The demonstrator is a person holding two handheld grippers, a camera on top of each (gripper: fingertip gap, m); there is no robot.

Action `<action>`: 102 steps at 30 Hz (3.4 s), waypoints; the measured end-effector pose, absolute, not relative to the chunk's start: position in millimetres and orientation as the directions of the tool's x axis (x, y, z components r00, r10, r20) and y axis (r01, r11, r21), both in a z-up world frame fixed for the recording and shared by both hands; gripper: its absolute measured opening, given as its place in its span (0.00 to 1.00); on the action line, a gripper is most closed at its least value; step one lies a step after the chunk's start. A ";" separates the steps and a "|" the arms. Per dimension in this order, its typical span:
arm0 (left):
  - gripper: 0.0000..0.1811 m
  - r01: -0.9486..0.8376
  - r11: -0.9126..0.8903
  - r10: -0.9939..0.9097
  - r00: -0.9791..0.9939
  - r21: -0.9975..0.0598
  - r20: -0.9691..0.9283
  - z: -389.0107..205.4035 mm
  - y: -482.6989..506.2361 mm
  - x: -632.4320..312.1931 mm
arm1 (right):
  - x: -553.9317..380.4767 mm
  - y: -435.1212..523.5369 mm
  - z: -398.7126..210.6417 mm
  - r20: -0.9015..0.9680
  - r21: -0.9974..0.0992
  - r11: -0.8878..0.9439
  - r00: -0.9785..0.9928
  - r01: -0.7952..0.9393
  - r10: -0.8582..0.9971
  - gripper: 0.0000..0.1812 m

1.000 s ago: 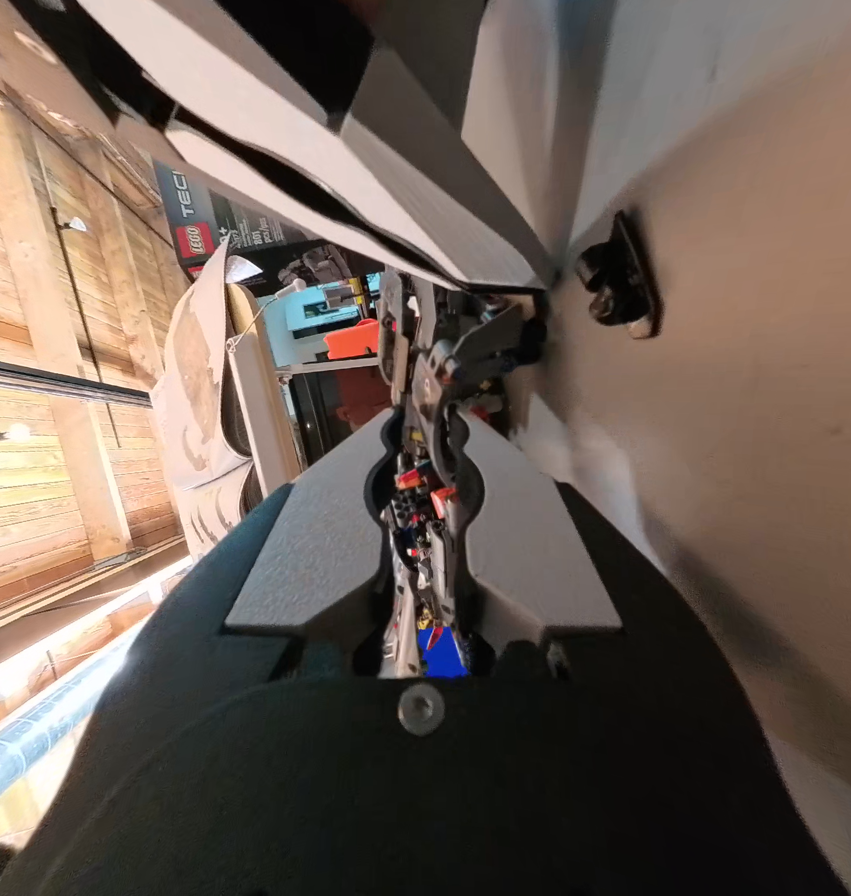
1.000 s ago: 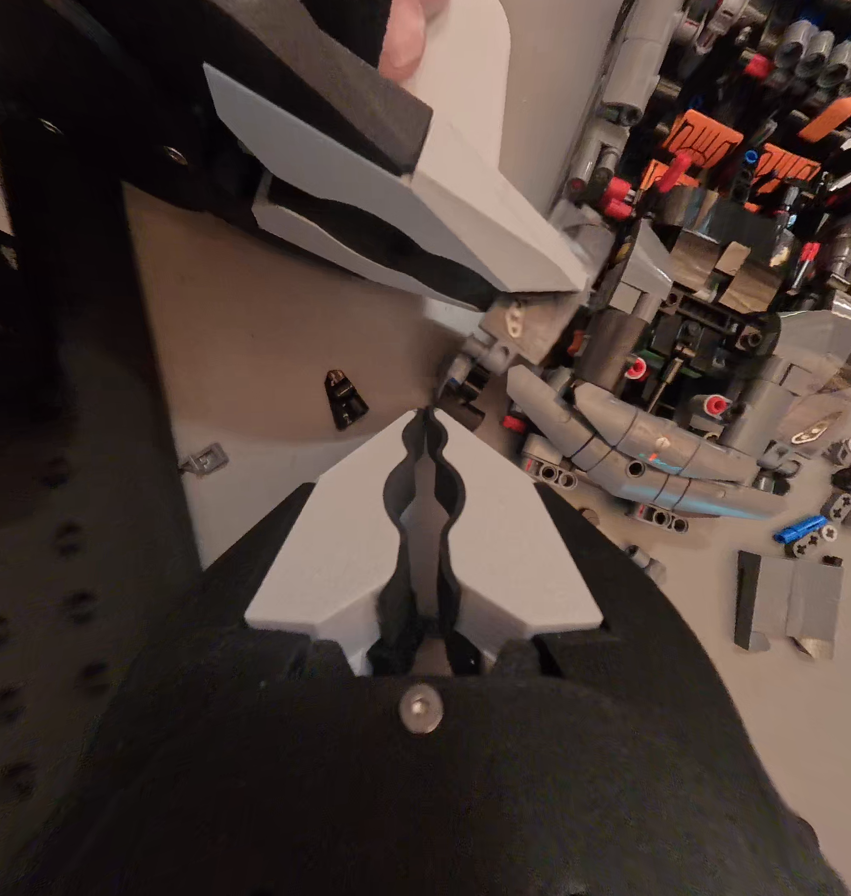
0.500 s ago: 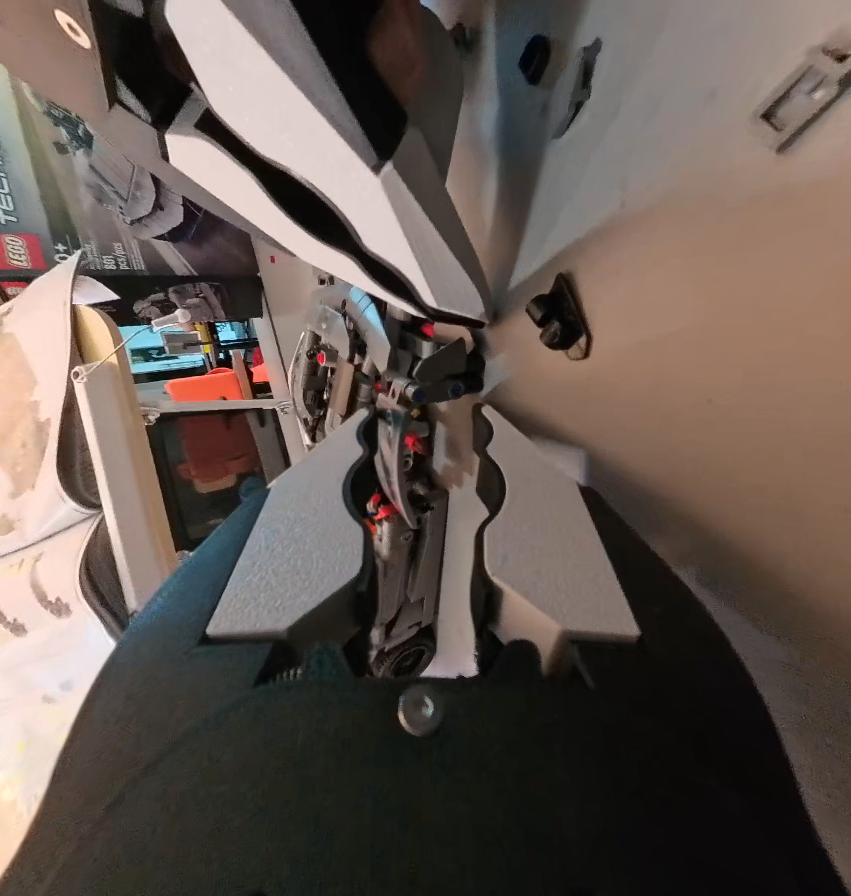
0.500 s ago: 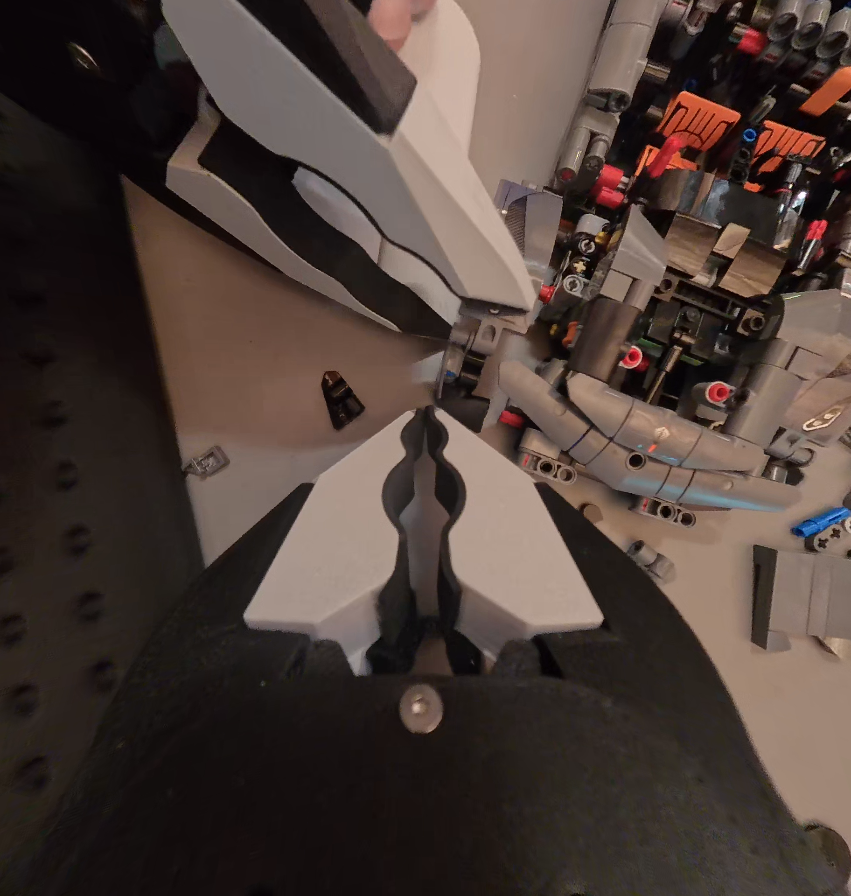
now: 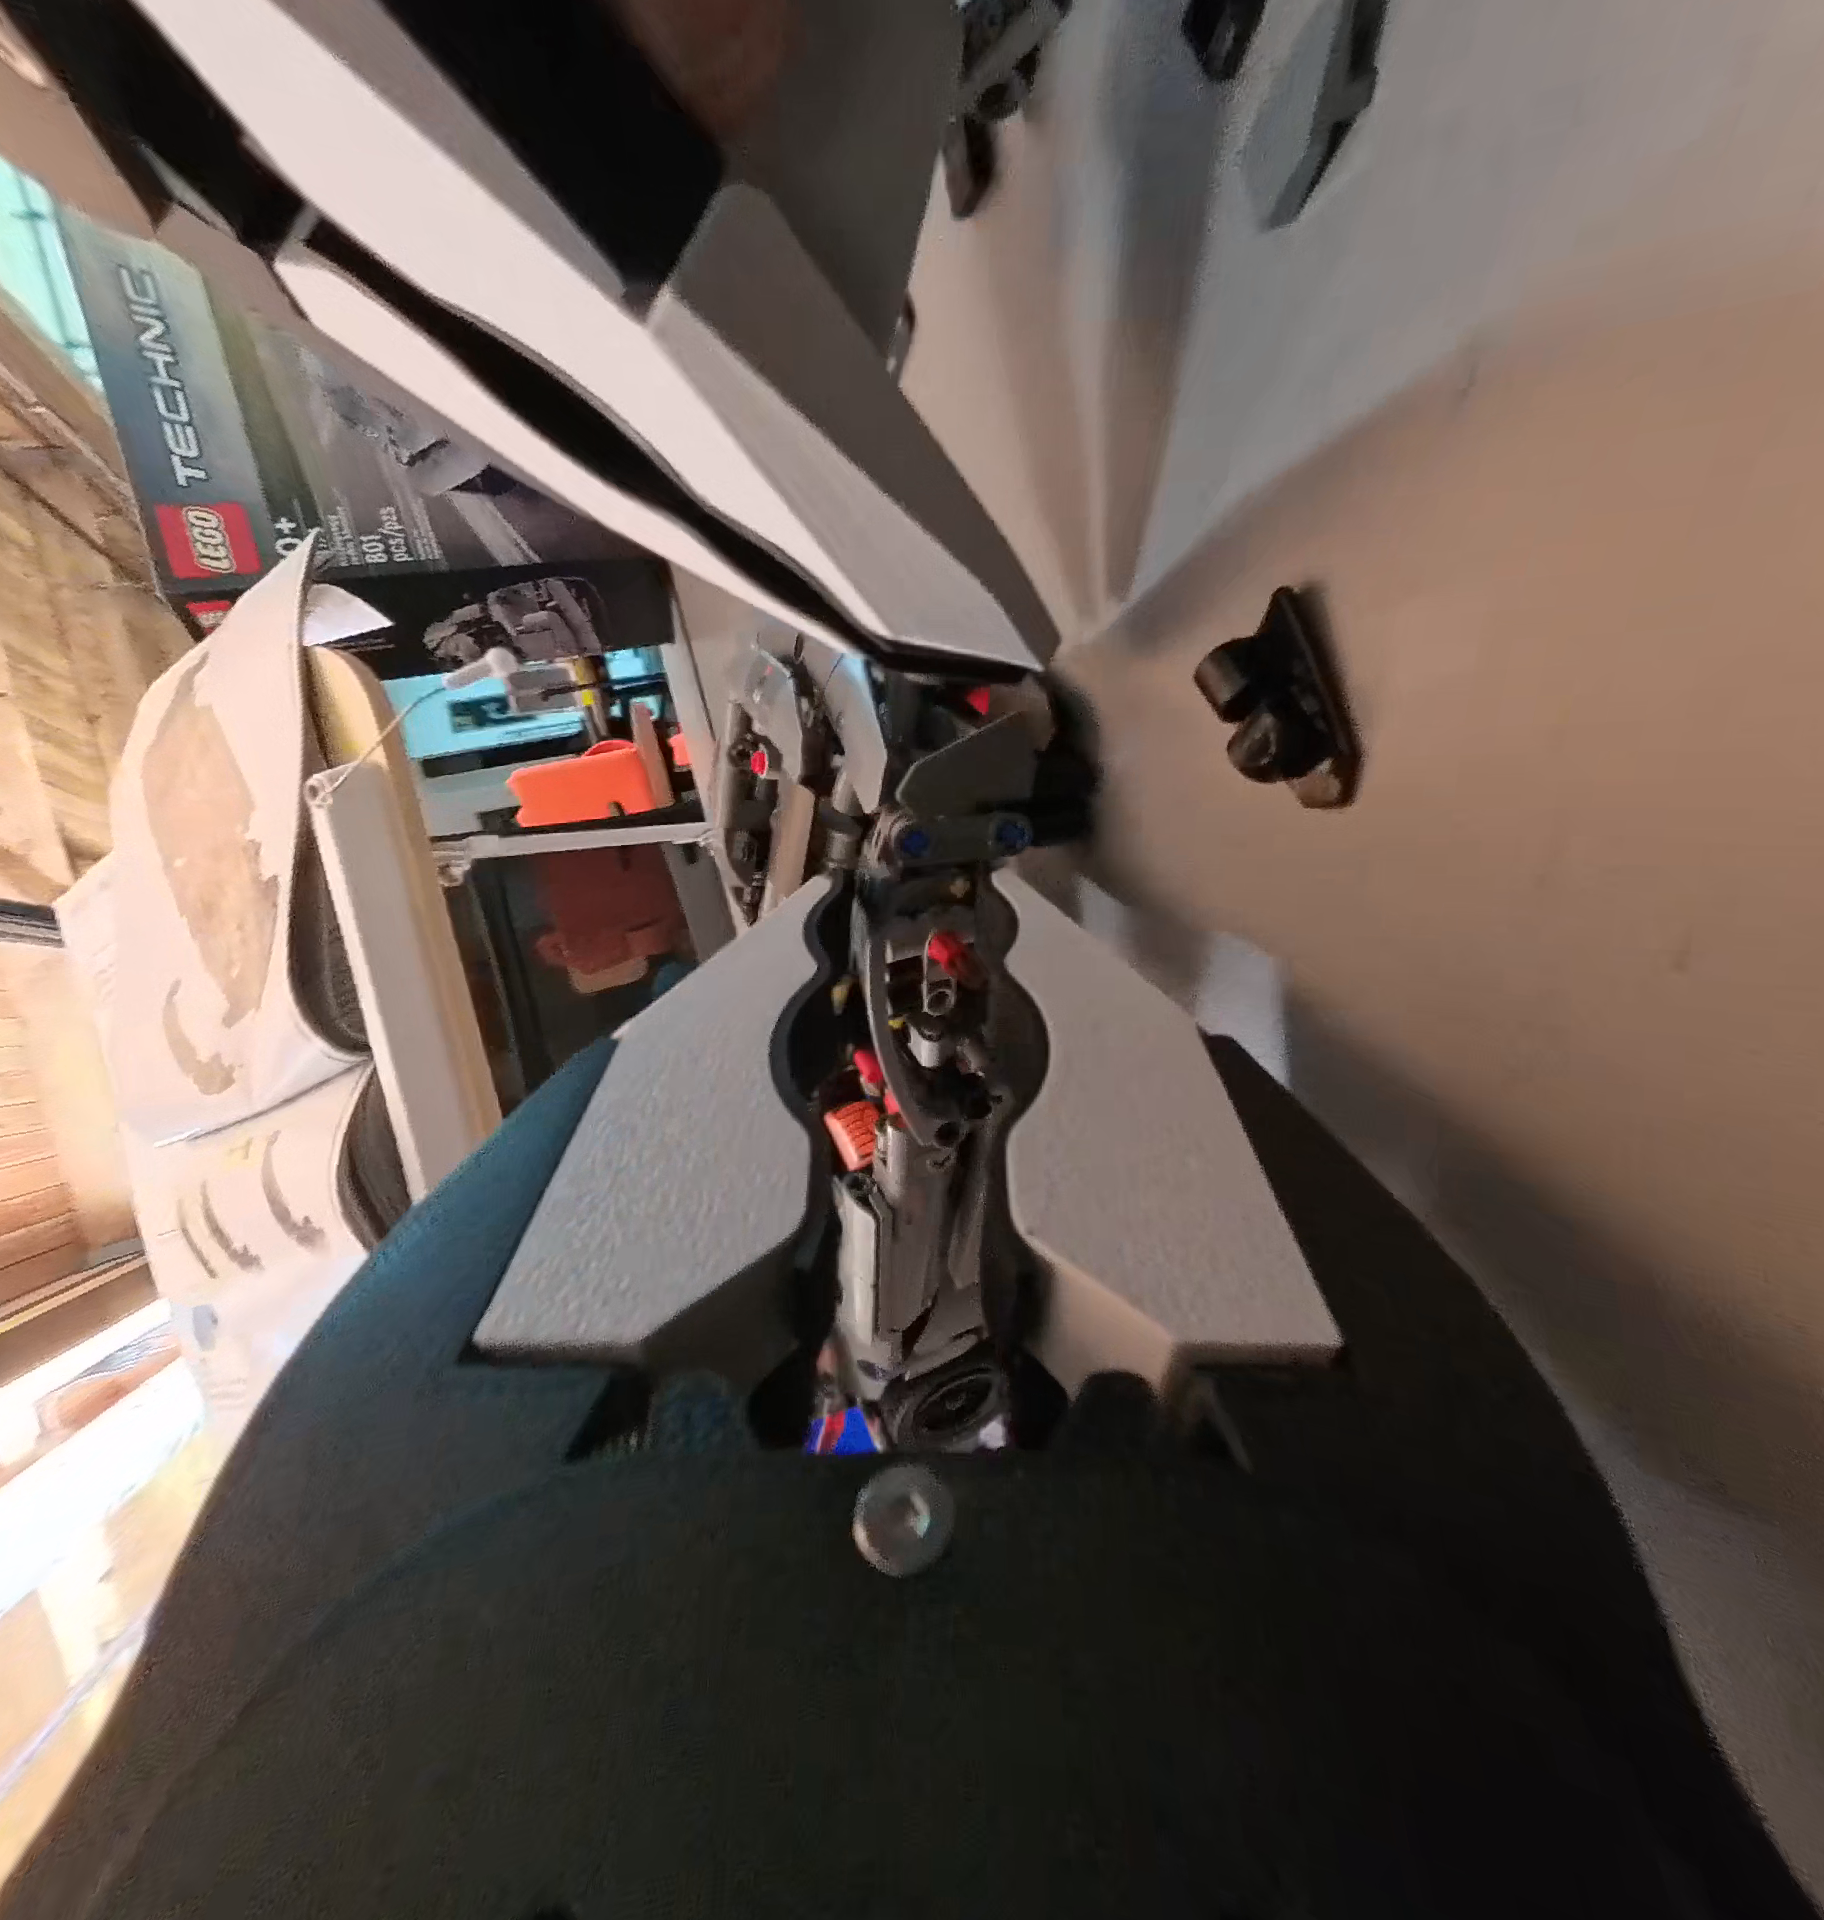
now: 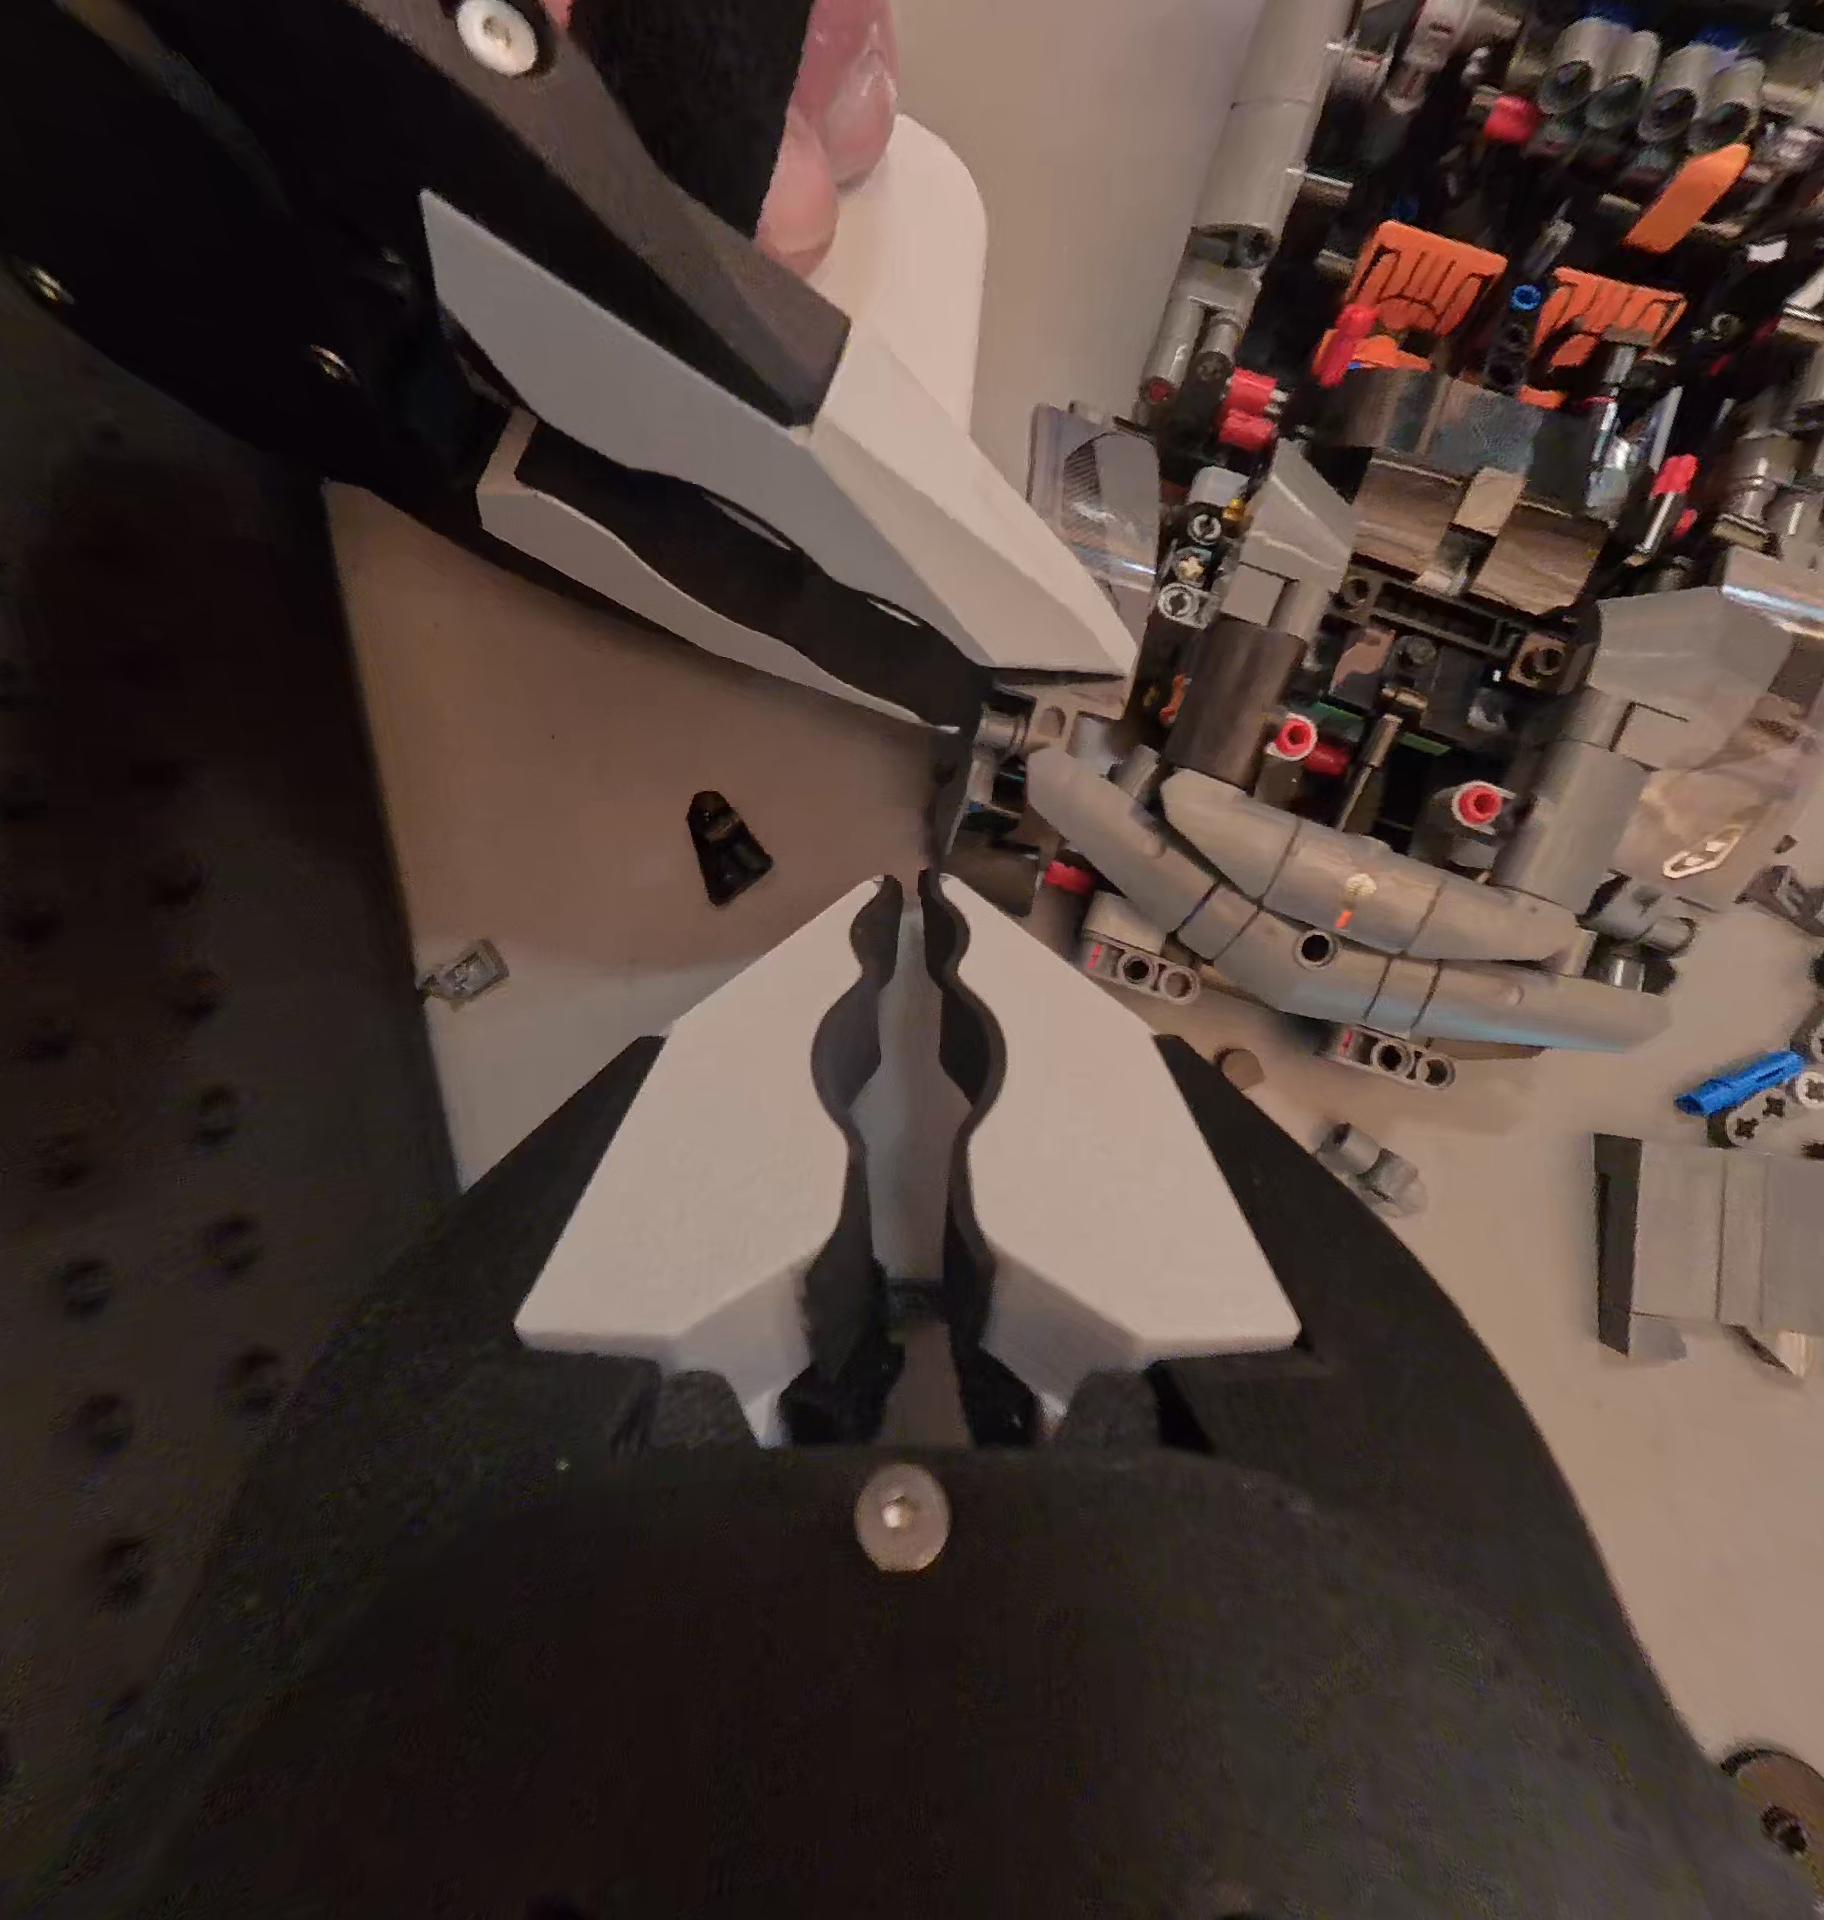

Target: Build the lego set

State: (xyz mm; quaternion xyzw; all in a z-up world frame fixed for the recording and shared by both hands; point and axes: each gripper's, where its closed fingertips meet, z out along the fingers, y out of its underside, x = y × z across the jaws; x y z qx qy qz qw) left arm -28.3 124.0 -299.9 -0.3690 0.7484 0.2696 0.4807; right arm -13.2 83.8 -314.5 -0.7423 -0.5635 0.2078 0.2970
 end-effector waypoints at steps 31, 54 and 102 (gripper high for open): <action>0.19 -0.816 0.560 -0.553 -0.237 -0.146 -0.799 -307.7 118.5 -39.8 | -10.8 96.2 -296.1 0.244 -0.661 0.001 0.213 0.751 0.946 0.06; 0.08 -0.817 0.576 -0.619 -0.452 0.019 -0.642 -316.0 107.8 -37.4 | 13.3 112.9 -282.9 0.161 -0.745 -0.081 0.296 0.662 0.942 0.06; 0.13 -0.870 0.472 -0.860 -0.490 0.139 -0.144 -317.9 123.0 -15.9 | 32.5 142.2 -290.3 -0.061 -0.788 -0.288 0.396 0.544 0.916 0.14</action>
